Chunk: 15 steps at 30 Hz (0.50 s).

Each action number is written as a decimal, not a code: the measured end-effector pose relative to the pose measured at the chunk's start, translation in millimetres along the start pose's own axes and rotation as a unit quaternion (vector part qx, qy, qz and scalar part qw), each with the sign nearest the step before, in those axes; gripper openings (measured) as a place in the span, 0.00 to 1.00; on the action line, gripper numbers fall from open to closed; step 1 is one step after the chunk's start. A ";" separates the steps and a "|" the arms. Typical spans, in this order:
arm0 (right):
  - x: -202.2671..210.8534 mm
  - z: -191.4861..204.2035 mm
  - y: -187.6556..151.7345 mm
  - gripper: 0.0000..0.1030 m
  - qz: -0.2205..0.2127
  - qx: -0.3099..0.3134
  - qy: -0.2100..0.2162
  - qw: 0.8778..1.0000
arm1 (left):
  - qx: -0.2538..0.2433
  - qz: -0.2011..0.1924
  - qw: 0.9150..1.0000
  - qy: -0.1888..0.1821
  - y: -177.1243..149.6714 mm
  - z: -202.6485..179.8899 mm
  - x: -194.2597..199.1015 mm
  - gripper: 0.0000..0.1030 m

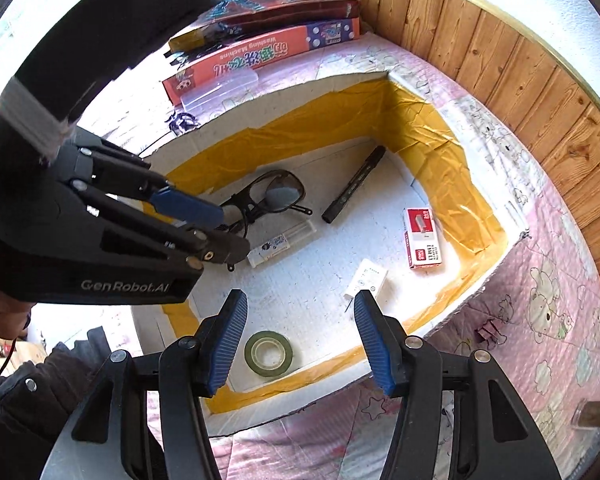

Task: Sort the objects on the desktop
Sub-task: 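Move both open tools from the box back toward the bedspread items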

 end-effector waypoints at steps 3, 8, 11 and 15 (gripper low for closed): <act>-2.4 -19.7 10.3 0.57 -0.028 -0.007 -0.014 0.999 | -0.015 -0.018 1.000 0.010 -2.5 -0.9 11.2 0.31; 7.3 -27.6 16.6 0.59 -0.068 -0.029 -0.029 0.997 | -0.036 -0.047 0.998 0.026 -6.7 0.1 33.0 0.31; 11.0 -29.9 13.6 0.59 -0.082 -0.036 -0.039 0.995 | -0.051 -0.065 0.996 0.035 -11.4 -1.2 44.7 0.31; 14.9 -26.7 8.2 0.59 -0.090 -0.034 -0.046 0.994 | -0.082 -0.098 0.991 0.044 -19.5 -8.0 62.4 0.31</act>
Point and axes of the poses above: each gripper's, at about its wrist camera, not at the fingertips, and x roughly against the way its jaws point, z to its left, y to its top, the point moved 9 cm from there along -x, roughly the way its jaws point, and after that the axes turned 14 degrees about -z, right-handed, at the moved point
